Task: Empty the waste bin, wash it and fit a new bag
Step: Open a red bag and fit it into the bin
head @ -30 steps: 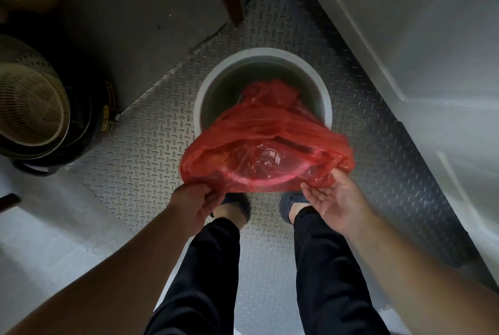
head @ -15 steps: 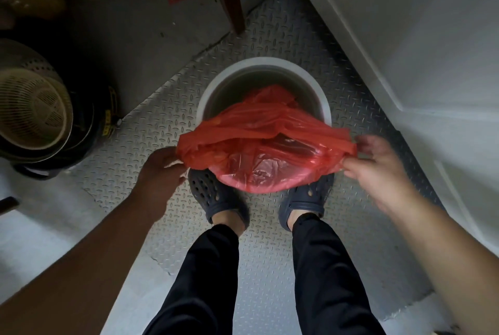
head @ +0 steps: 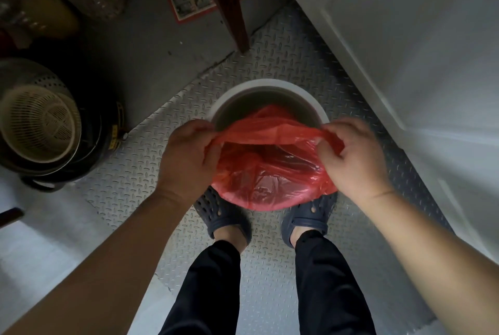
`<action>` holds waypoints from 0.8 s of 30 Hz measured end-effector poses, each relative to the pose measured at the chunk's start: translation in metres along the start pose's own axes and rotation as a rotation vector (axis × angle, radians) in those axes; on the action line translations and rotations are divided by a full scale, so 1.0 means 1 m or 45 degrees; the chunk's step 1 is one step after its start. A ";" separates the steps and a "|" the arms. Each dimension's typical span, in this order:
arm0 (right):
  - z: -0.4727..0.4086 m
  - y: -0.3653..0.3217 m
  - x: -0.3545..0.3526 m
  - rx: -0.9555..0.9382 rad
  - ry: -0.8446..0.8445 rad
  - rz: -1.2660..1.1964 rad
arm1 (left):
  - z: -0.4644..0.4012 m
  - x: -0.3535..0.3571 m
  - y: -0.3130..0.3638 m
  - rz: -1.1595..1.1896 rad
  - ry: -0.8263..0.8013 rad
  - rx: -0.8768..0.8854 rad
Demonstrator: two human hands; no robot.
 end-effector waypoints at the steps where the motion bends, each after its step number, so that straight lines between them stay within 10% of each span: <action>1: -0.004 -0.002 0.000 -0.020 -0.009 0.000 | -0.003 -0.002 0.001 0.027 0.001 0.013; 10: -0.037 -0.017 -0.005 -0.150 -0.085 -0.083 | -0.037 -0.014 -0.013 0.433 -0.090 -0.217; 24: -0.080 0.029 0.027 0.664 -0.159 -1.086 | -0.083 0.028 -0.039 0.960 -0.168 -0.725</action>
Point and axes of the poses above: each hand's wrist, its own z-axis away from the middle knuckle, its own x-axis out of the palm, y = z × x, the point moved 8 cm from there along -z, towards the middle knuckle, and after that the axes turned 5 degrees about y, right-handed, at the moved point
